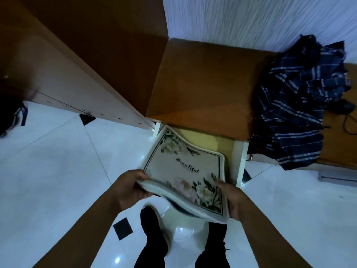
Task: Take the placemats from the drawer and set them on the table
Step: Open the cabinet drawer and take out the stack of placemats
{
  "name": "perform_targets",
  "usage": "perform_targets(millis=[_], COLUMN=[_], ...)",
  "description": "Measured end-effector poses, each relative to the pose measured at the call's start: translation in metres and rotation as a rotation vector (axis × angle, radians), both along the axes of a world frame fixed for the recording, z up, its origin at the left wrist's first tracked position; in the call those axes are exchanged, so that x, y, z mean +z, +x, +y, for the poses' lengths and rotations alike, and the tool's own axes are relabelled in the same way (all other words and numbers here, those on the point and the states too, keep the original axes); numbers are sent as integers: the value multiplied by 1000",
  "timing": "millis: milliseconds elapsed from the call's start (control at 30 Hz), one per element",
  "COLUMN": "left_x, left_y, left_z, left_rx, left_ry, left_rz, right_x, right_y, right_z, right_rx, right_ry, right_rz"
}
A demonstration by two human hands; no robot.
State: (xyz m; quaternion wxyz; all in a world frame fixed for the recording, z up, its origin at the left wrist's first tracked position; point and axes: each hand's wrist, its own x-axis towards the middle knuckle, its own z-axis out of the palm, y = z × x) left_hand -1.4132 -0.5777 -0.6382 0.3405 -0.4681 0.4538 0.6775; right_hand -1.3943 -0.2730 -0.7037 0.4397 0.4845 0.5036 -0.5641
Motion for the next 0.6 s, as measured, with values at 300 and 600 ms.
perform_targets(millis=[300,600], left_x=[-30,38], left_y=[19,47], left_z=[8,32], left_rx=[-329,-517], left_ry=[-310,-657], left_rz=[-186,215], right_x=[16,76], right_y=[23,39], right_z=[-5,13], right_rx=[92,289], right_ry=[228,411], right_rz=[32,335])
